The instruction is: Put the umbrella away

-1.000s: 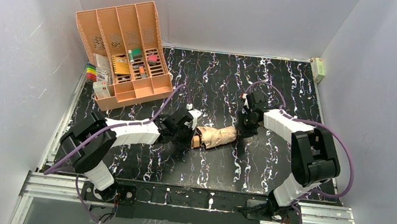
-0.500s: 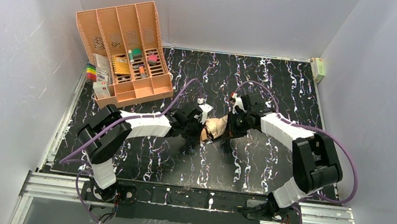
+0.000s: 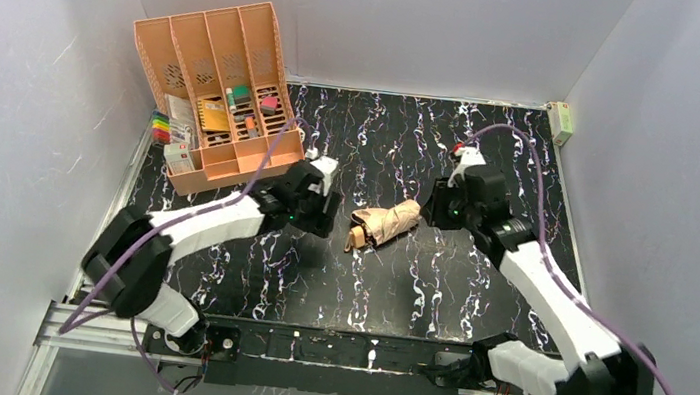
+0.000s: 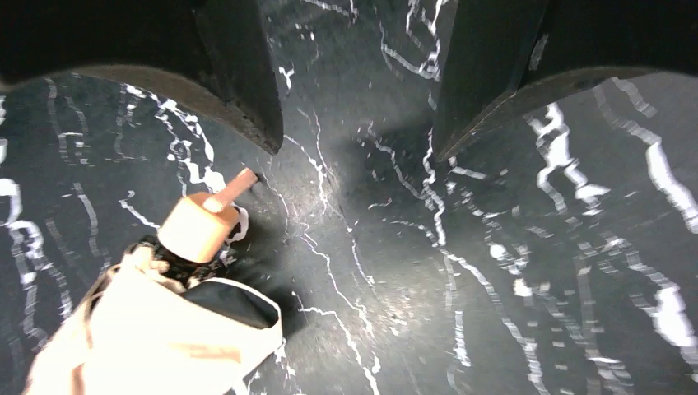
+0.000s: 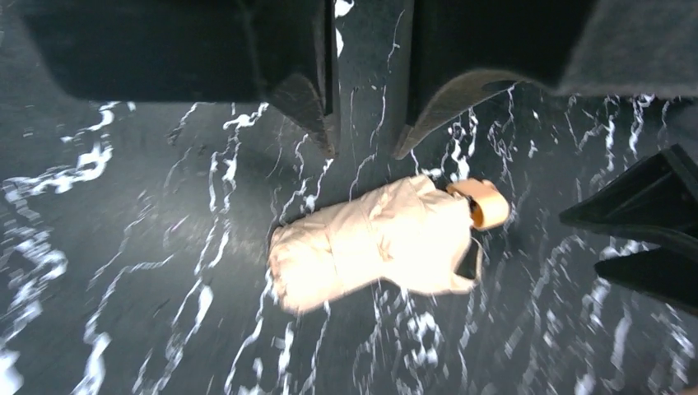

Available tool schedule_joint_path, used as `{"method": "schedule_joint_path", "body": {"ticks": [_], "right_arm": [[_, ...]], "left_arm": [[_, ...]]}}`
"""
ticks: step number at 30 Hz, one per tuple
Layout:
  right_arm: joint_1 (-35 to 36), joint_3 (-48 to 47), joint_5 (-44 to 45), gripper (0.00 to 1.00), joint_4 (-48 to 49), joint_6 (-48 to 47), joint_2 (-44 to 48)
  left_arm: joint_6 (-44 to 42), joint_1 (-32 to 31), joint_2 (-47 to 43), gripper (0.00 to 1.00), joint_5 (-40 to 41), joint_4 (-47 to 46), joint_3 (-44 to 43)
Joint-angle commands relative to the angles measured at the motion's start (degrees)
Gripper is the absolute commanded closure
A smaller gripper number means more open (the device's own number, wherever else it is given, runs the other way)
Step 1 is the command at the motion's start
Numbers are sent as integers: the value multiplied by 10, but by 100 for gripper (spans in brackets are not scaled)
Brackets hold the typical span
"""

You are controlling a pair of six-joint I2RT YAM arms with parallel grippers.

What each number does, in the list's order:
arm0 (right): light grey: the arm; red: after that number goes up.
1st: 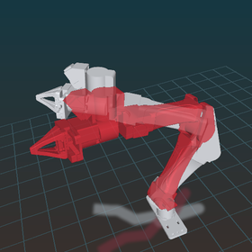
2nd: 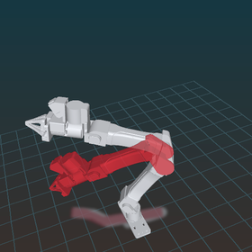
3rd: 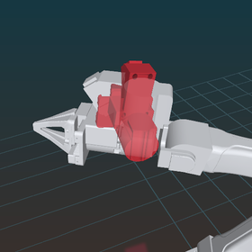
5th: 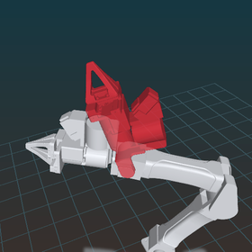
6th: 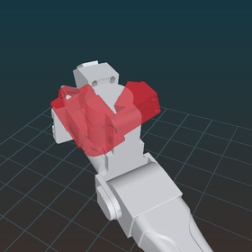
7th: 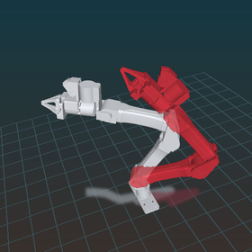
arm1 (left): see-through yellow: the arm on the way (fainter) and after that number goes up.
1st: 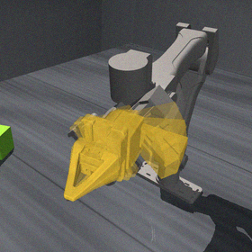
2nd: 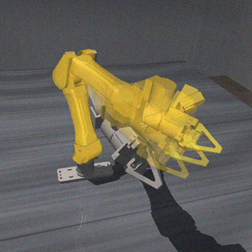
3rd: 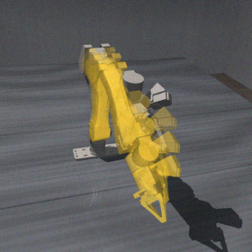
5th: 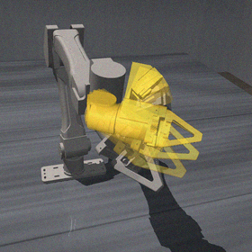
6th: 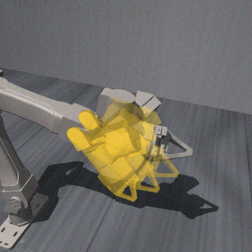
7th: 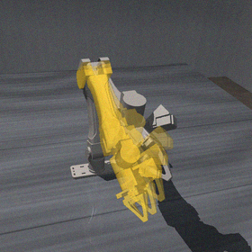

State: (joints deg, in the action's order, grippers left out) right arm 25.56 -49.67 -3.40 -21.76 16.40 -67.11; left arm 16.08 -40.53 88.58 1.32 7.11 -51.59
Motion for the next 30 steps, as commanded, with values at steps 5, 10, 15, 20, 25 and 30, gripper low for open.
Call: {"method": "schedule_joint_path", "body": {"ticks": [5, 10, 15, 20, 25, 30], "right_arm": [[-1, 39, 76, 43, 55, 6, 191], [-1, 41, 123, 29, 28, 7, 260], [-1, 49, 186, 4, -3, 12, 318], [-1, 55, 218, 1, -29, 10, 372], [-1, 80, 248, 1, -41, 0, 419], [-1, 128, 261, 2, -22, -29, 467]], "left_arm": [[123, 15, -218, 8, 108, 108, 50], [173, 14, -315, 2, 156, 162, 69], [186, 14, -395, 2, 220, 214, 71], [198, 14, -464, 2, 284, 234, 88], [201, 14, -529, 2, 326, 240, 106], [177, 14, -560, 2, 362, 245, 117]]}}
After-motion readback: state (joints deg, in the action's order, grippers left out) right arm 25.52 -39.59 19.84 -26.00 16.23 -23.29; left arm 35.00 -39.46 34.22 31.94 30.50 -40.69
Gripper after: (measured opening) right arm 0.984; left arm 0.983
